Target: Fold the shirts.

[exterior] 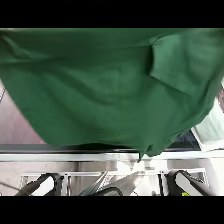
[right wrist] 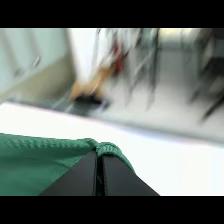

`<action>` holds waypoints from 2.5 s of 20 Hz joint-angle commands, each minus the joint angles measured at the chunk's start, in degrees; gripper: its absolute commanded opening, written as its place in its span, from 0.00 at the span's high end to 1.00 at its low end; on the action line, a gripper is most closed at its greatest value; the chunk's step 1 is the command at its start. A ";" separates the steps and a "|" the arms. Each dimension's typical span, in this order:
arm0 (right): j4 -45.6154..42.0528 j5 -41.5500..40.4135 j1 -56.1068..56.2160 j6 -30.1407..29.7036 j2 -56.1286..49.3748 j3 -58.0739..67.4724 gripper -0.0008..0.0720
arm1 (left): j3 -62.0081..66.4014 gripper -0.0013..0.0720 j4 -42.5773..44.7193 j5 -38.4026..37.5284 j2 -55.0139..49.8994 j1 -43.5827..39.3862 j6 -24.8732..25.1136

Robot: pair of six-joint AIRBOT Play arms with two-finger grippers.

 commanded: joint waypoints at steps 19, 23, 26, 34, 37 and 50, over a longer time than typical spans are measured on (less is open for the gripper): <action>-11.96 -3.50 10.51 -1.79 -46.29 -7.26 0.97 | 8.79 0.96 8.33 8.70 -54.97 -7.52 5.07; -12.33 -4.68 11.19 -2.10 -46.84 -7.82 0.97 | 8.79 0.96 8.28 9.05 -57.48 -7.52 5.03; -12.33 -4.70 11.67 -2.10 -46.88 -7.82 0.96 | 8.79 0.95 8.13 9.05 -57.83 -7.52 4.98; -26.56 3.15 6.49 13.70 -35.89 -7.96 0.62 | 8.76 0.03 8.35 -2.45 -48.92 0.66 -4.92; -28.81 5.51 3.96 16.59 -27.08 -15.41 0.68 | 1.11 0.03 8.33 -10.84 -43.36 5.42 -9.29; -28.50 4.94 -3.87 24.09 -2.08 -53.05 0.51 | -52.72 0.03 7.63 7.61 -25.79 6.56 1.86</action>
